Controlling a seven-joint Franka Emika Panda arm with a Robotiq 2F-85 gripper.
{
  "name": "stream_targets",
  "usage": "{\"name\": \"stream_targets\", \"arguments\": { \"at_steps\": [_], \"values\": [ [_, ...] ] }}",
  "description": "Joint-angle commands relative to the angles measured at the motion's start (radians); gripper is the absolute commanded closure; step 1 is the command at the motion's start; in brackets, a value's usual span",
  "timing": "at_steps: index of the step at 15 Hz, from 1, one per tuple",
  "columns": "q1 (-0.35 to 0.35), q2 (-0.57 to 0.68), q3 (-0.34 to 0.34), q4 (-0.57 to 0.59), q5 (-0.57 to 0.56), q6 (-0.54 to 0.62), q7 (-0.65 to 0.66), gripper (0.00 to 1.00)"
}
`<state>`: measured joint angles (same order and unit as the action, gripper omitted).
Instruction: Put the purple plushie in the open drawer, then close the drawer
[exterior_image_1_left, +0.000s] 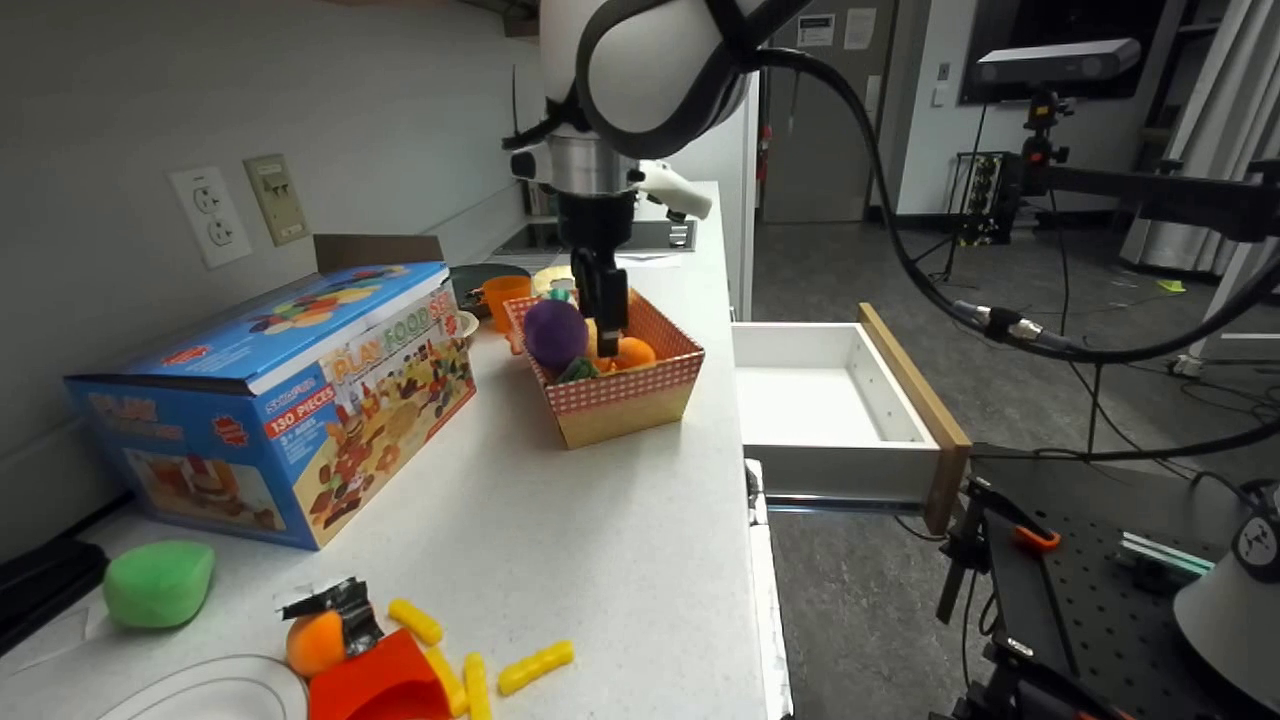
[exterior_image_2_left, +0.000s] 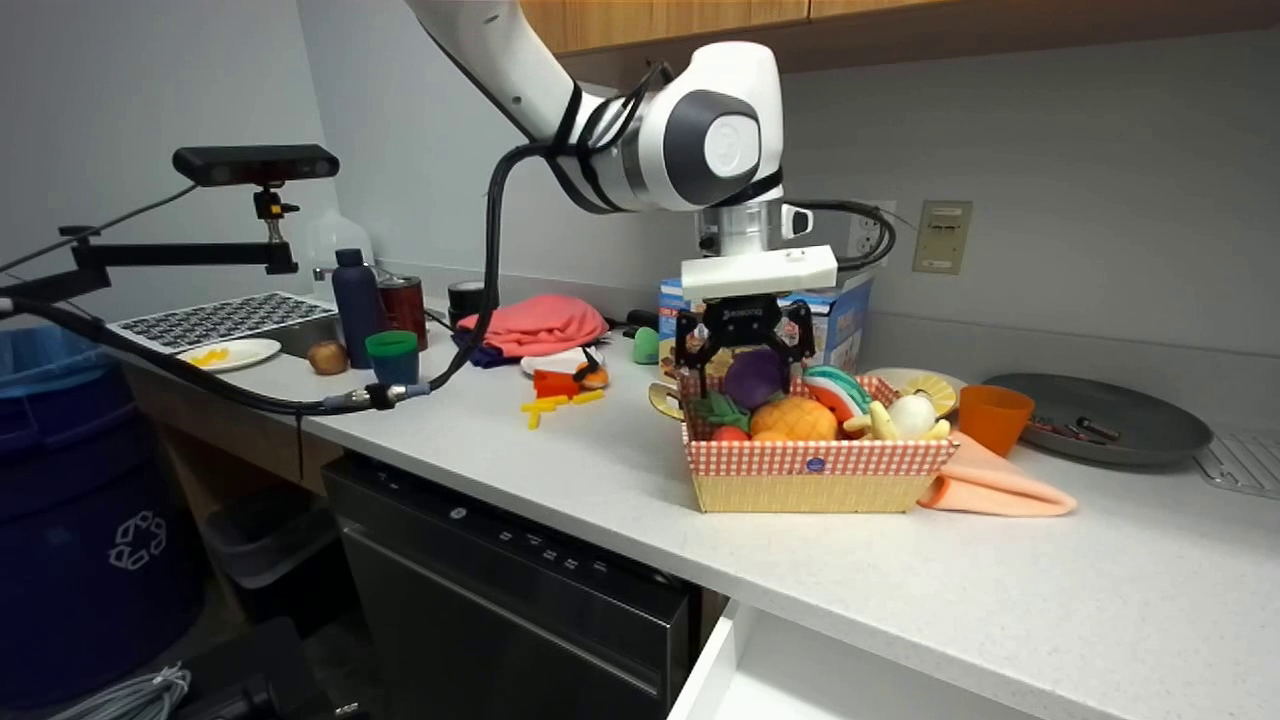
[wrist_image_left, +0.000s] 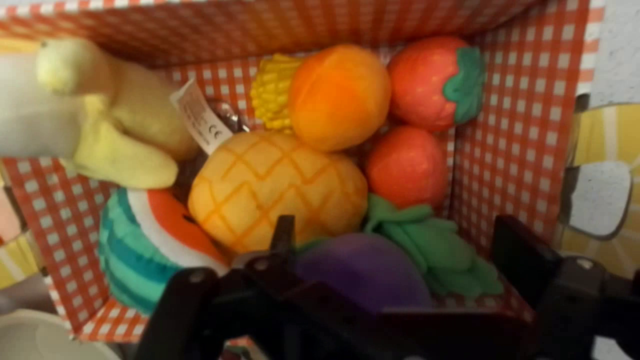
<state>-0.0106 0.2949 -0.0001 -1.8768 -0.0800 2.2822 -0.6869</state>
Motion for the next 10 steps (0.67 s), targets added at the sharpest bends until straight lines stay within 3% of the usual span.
{"name": "stream_targets", "arguments": {
  "at_steps": [1, 7, 8, 9, 10],
  "values": [
    [0.005, 0.087, 0.028, 0.133, -0.090, -0.003, -0.025, 0.00],
    [0.006, 0.145, 0.057, 0.209, -0.148, 0.011, -0.034, 0.00],
    [0.006, 0.151, 0.059, 0.217, -0.149, 0.010, -0.035, 0.07],
    [0.007, 0.154, 0.061, 0.221, -0.151, 0.014, -0.036, 0.26],
    [0.009, 0.156, 0.062, 0.226, -0.154, 0.013, -0.035, 0.34]
  ]
}}
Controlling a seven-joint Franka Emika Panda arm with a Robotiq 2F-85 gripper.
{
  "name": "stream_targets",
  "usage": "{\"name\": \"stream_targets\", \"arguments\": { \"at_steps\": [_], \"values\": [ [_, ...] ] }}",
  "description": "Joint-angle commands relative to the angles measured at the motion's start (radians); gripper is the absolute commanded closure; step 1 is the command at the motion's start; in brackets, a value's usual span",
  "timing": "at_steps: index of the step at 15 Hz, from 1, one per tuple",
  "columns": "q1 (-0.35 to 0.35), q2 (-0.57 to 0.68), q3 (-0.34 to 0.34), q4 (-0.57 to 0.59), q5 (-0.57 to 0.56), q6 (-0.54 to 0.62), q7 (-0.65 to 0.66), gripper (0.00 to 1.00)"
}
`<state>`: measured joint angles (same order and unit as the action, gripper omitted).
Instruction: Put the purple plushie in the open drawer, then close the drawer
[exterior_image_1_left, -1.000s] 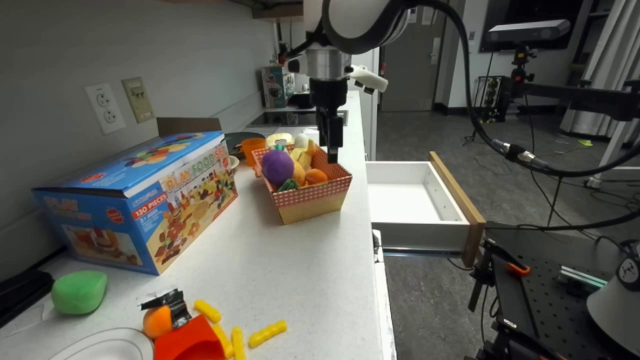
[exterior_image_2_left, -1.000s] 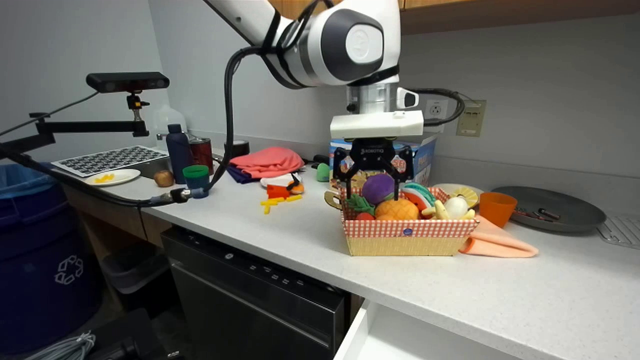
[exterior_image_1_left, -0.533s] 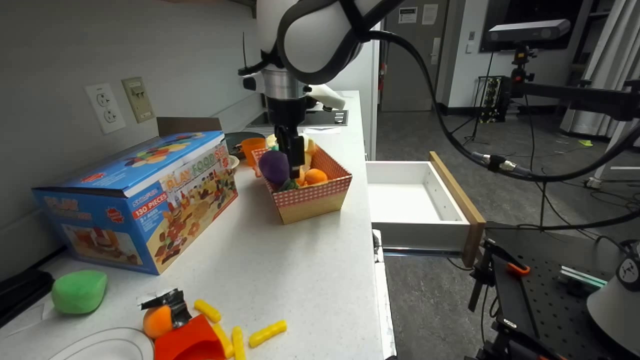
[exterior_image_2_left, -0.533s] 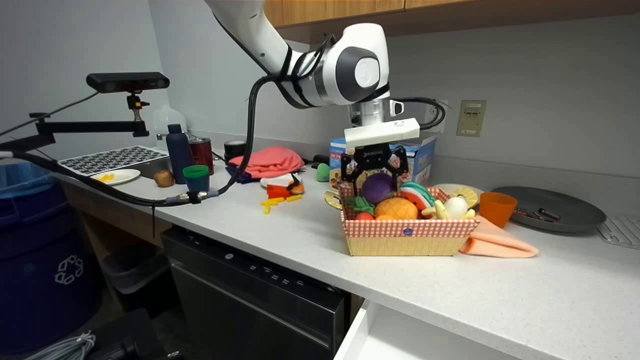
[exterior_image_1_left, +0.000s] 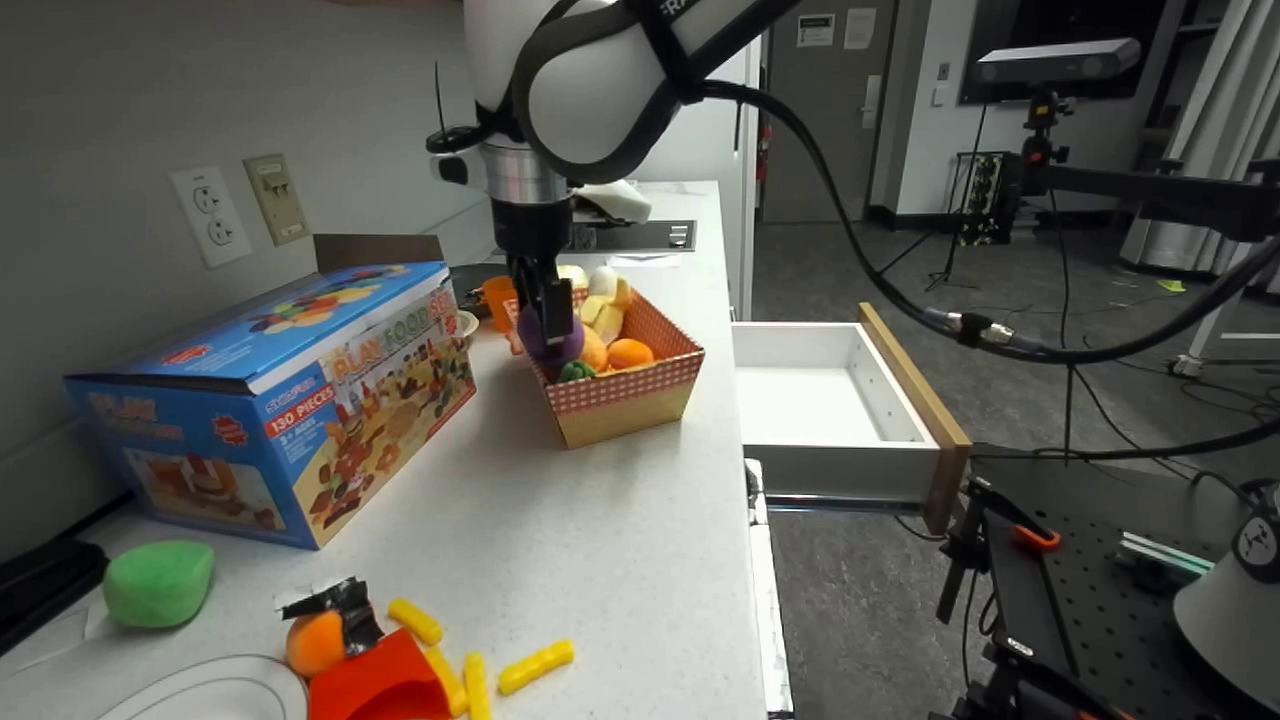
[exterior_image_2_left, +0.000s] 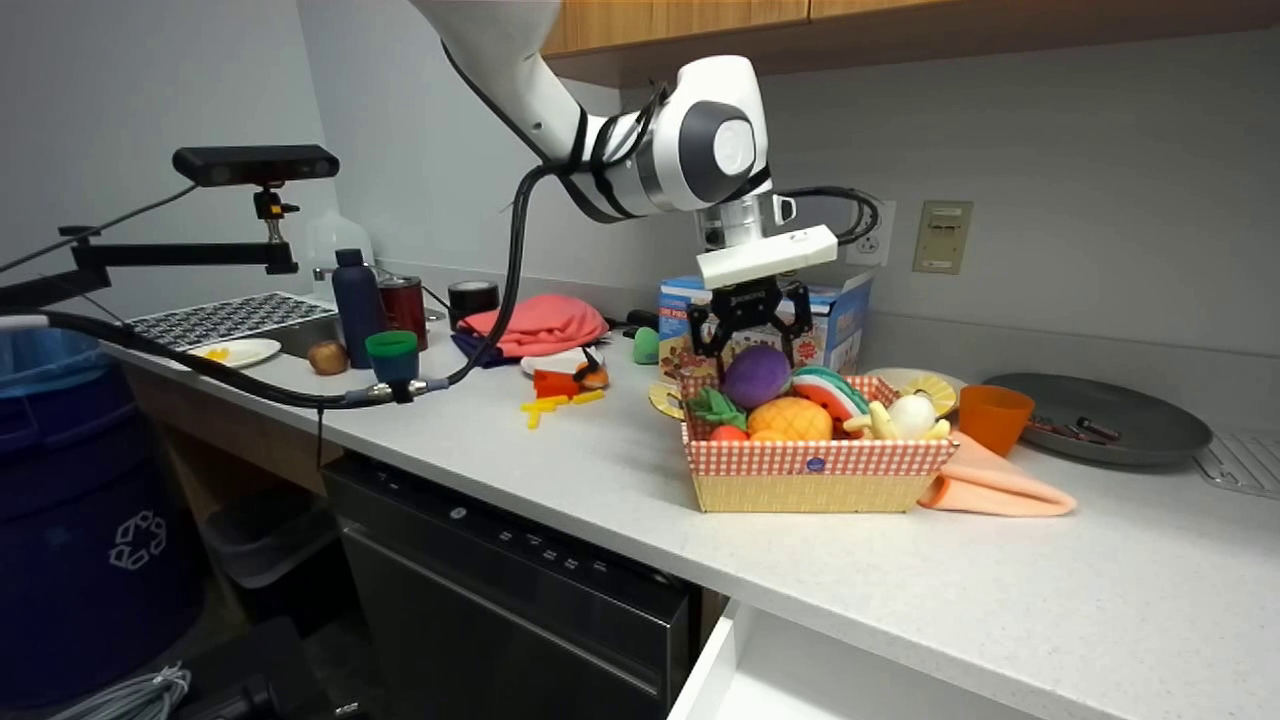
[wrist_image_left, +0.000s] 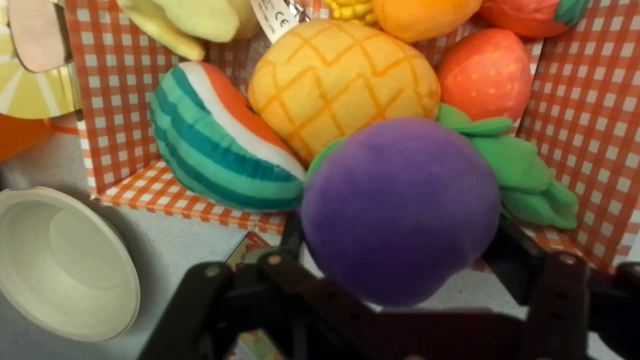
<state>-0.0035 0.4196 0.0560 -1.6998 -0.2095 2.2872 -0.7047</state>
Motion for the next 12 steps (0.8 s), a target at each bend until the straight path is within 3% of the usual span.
{"name": "stream_targets", "arguments": {
  "at_steps": [1, 7, 10, 11, 12],
  "values": [
    [0.005, 0.032, 0.006, 0.052, -0.030, 0.008, -0.014, 0.42],
    [0.043, 0.014, -0.003, 0.051, -0.084, 0.005, 0.068, 0.83],
    [0.066, 0.011, -0.016, 0.052, -0.138, -0.012, 0.151, 0.91],
    [0.021, -0.146, -0.025, -0.116, -0.143, 0.006, 0.119, 0.94],
    [0.021, -0.176, -0.035, -0.145, -0.167, 0.005, 0.138, 0.95]
  ]
}}
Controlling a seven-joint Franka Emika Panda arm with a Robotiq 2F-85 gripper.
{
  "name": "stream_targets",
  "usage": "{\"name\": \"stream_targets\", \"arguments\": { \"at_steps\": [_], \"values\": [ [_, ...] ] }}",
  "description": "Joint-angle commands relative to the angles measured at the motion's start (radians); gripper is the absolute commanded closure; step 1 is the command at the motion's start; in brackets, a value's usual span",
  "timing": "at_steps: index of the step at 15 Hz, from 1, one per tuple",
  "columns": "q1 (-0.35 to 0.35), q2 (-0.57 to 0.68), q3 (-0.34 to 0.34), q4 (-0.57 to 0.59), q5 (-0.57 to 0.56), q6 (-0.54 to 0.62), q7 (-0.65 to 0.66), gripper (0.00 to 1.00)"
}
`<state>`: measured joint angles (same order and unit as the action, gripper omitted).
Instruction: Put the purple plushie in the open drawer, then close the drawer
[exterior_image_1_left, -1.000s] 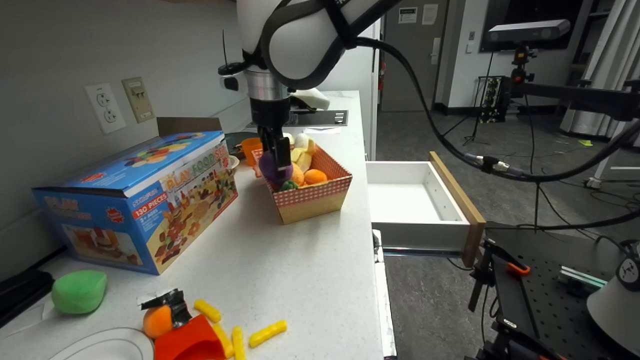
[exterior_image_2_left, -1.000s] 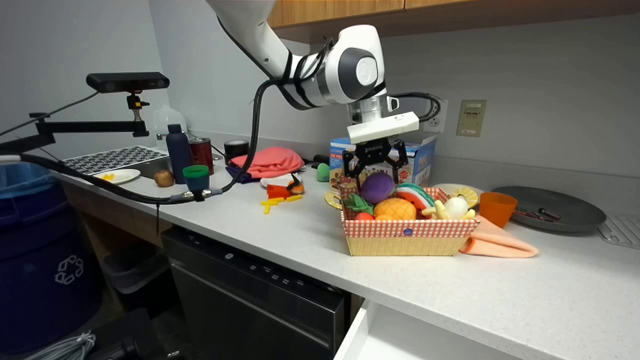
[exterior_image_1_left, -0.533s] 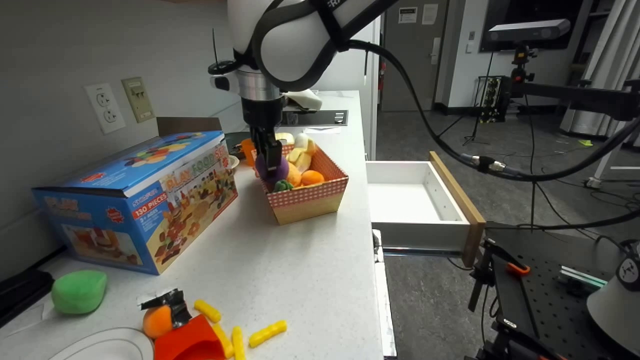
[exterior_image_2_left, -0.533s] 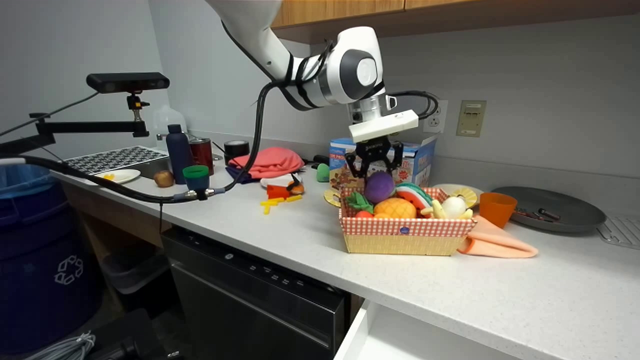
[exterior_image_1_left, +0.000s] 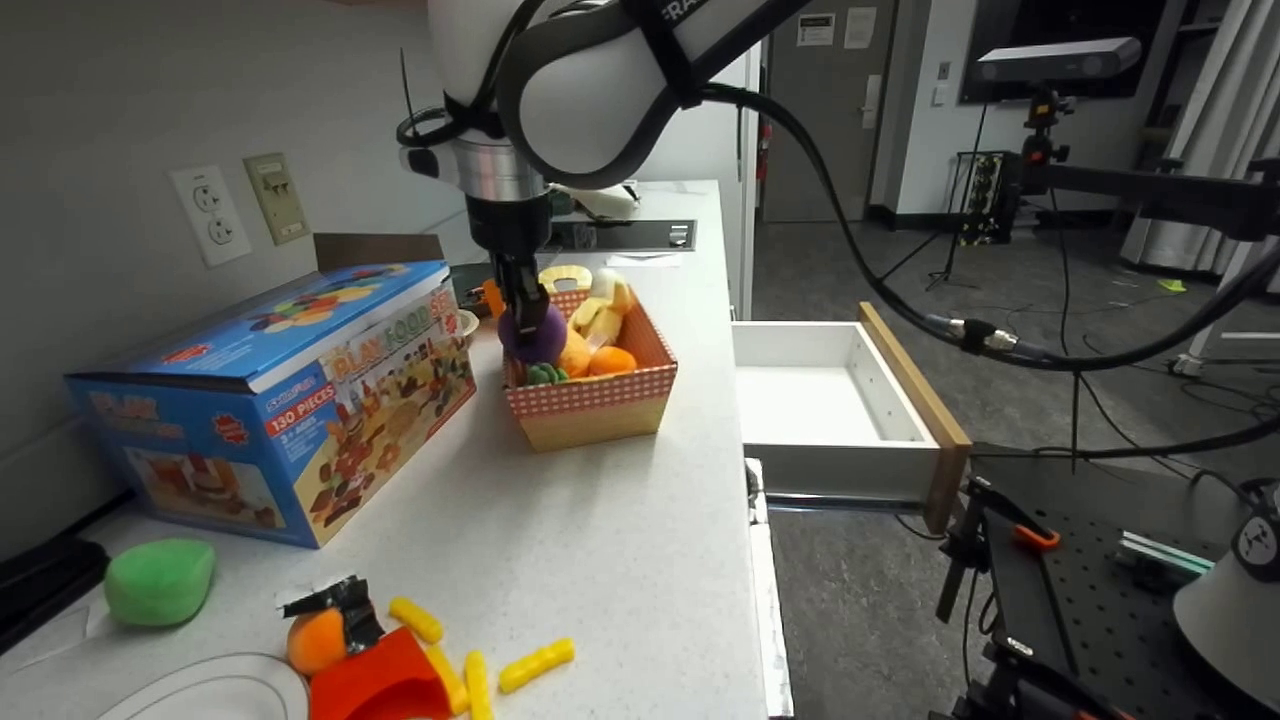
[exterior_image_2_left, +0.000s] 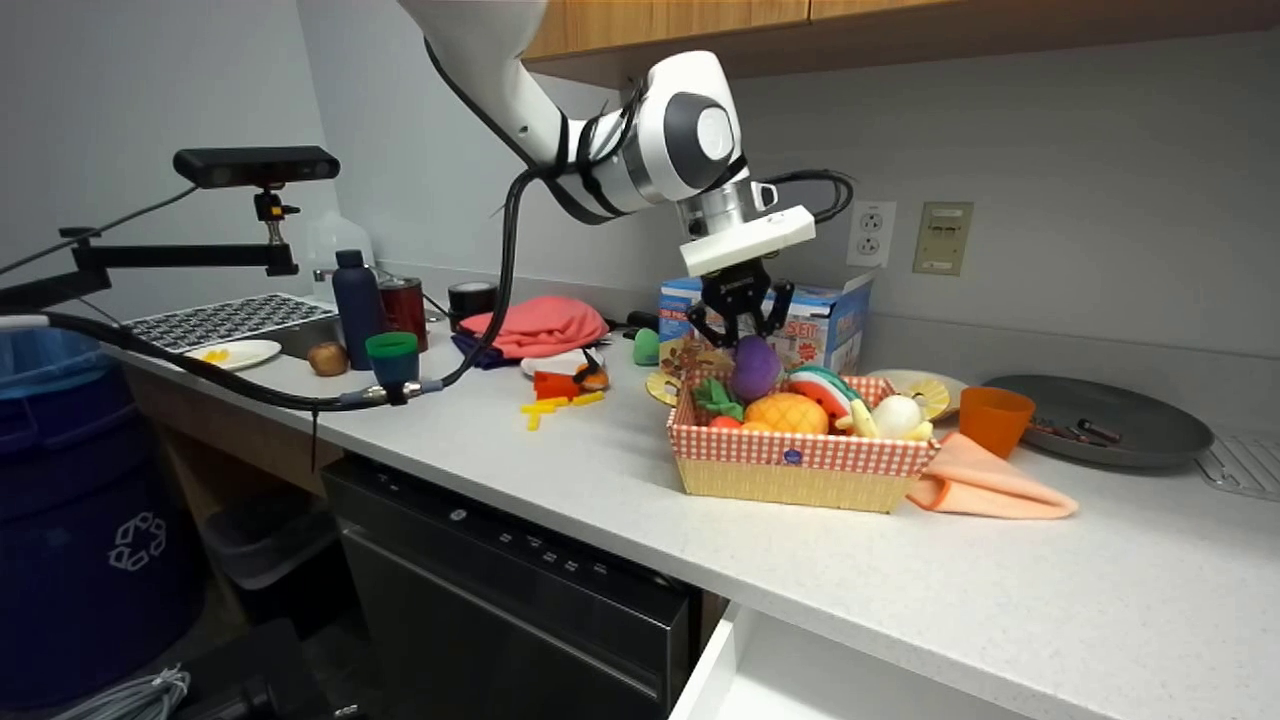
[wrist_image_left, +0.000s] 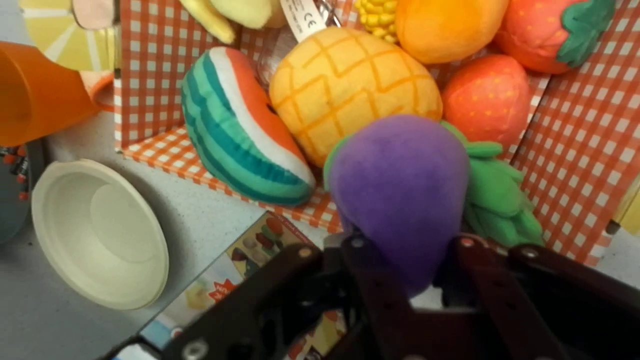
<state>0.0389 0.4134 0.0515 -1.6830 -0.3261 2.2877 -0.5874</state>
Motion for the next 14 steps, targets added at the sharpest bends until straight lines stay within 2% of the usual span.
{"name": "stream_targets", "arguments": {
  "at_steps": [1, 6, 9, 14],
  "values": [
    [-0.024, -0.204, -0.040, -0.189, -0.063, -0.004, 0.030, 0.93],
    [-0.083, -0.449, -0.078, -0.374, -0.005, -0.047, 0.002, 0.93],
    [-0.112, -0.564, -0.123, -0.468, 0.036, -0.057, 0.002, 0.93],
    [-0.151, -0.648, -0.221, -0.560, 0.086, -0.046, 0.000, 0.93]
  ]
}}
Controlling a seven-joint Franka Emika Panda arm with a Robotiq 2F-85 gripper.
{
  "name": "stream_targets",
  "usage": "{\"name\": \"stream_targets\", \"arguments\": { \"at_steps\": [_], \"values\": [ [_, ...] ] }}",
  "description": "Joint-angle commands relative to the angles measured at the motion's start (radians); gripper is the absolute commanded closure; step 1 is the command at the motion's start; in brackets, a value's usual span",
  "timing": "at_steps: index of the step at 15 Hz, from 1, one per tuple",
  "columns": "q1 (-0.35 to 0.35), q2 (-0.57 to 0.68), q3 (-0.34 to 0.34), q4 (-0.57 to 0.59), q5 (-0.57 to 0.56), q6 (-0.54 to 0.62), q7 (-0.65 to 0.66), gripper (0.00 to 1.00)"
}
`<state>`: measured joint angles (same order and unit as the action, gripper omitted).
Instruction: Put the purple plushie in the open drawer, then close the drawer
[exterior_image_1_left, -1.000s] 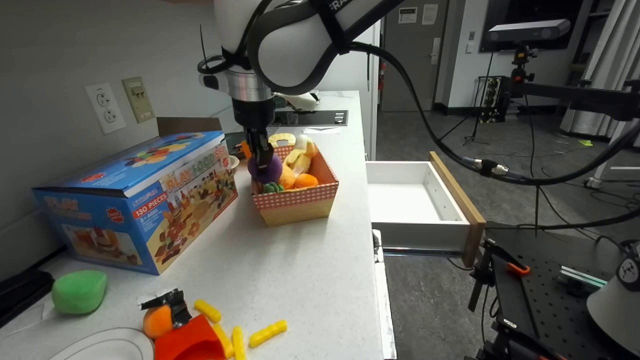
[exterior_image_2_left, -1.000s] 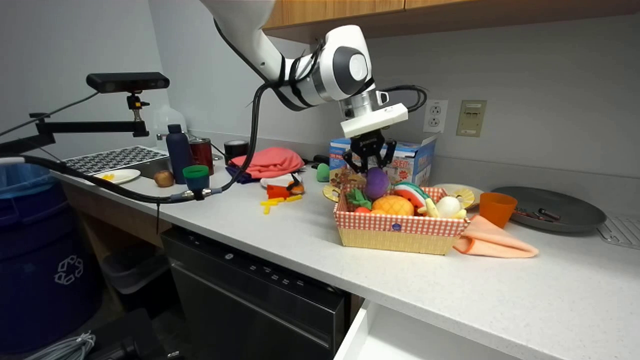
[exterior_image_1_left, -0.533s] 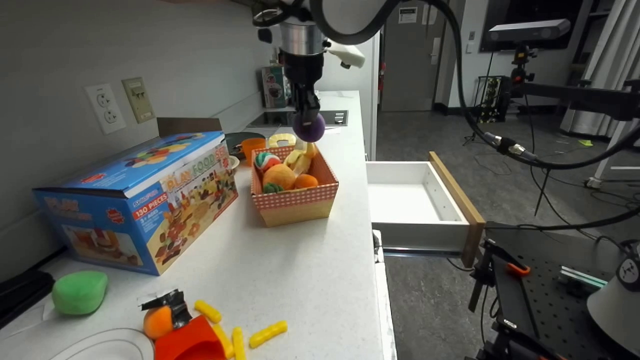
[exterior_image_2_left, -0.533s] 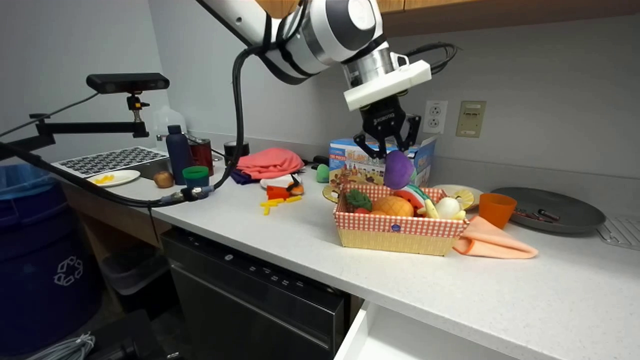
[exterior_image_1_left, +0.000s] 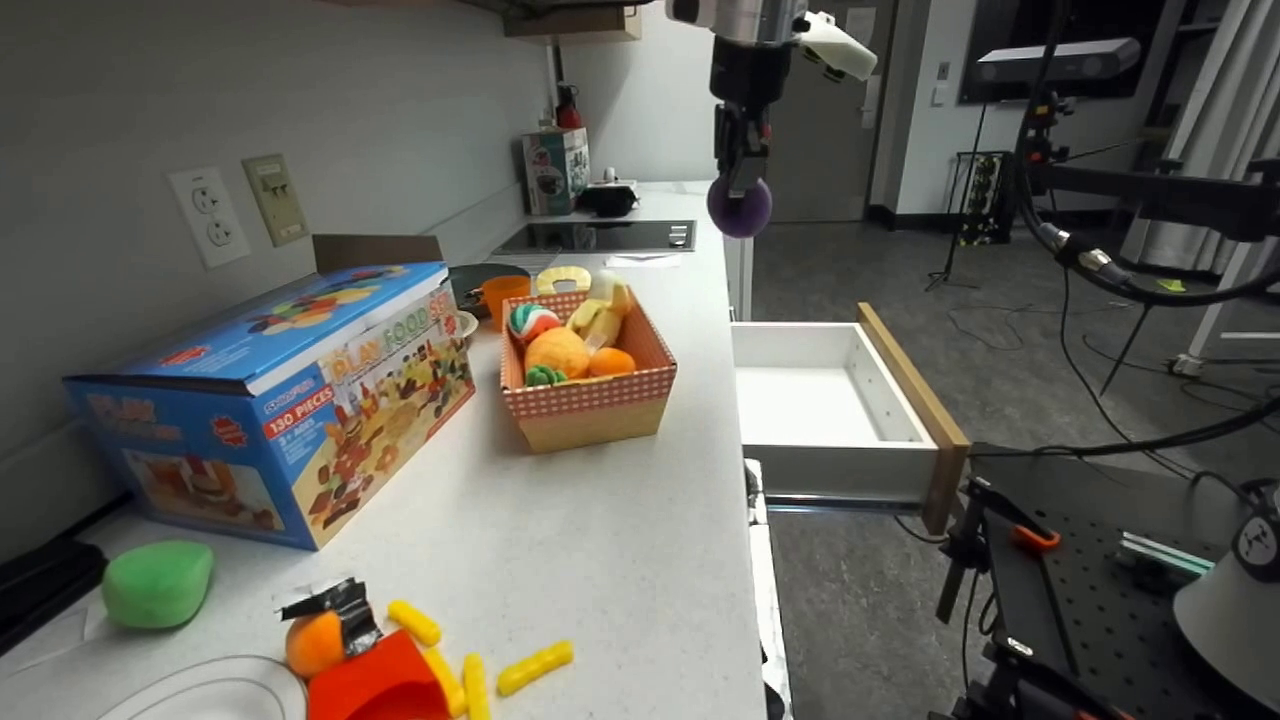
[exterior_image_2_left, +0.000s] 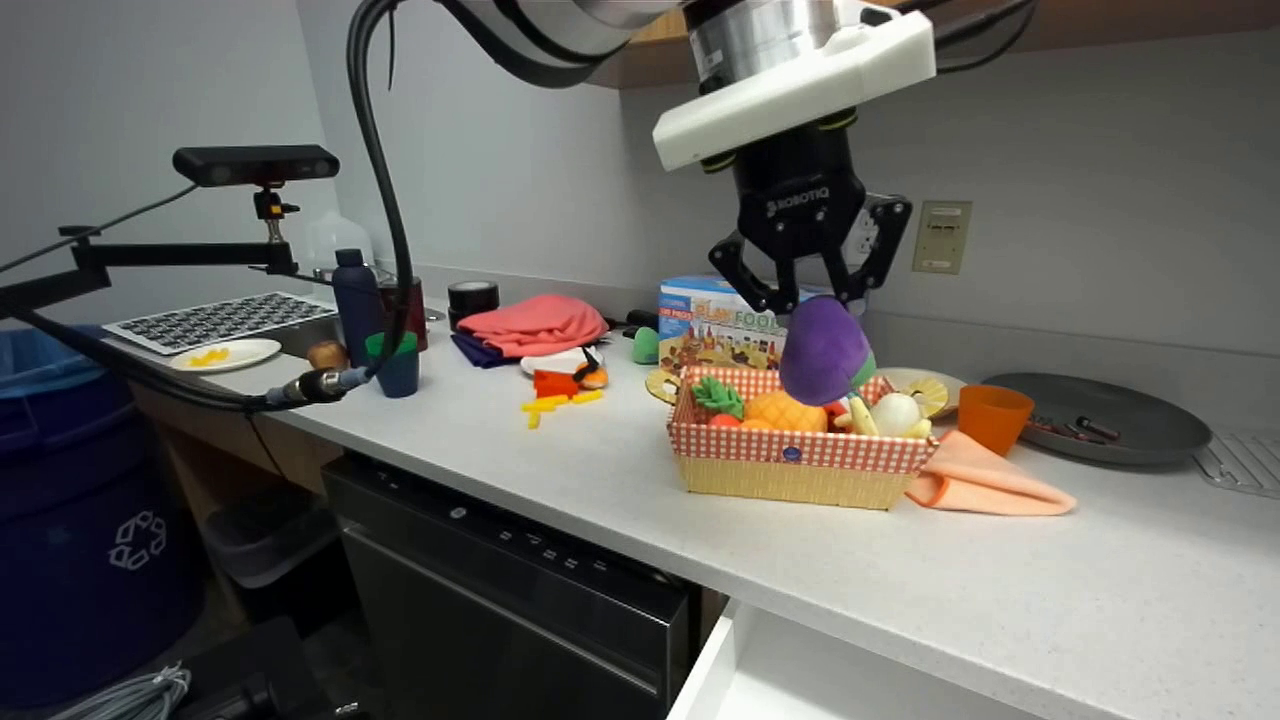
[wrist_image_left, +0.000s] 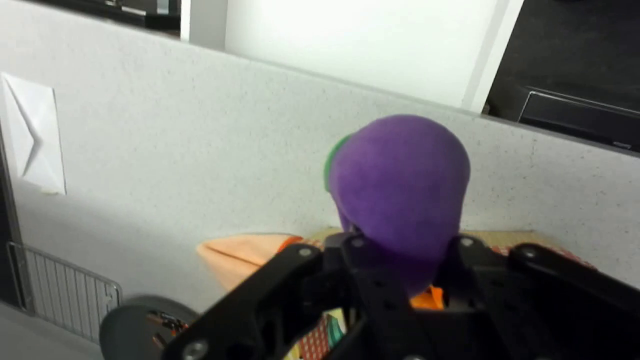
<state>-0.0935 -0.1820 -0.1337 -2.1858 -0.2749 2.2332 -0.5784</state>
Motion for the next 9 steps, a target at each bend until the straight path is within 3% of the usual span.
{"name": "stream_targets", "arguments": {
  "at_steps": [1, 9],
  "values": [
    [-0.024, -0.056, -0.053, -0.065, 0.047, 0.012, -0.010, 0.93],
    [-0.070, 0.035, -0.165, -0.079, 0.149, 0.116, -0.035, 0.93]
  ]
}}
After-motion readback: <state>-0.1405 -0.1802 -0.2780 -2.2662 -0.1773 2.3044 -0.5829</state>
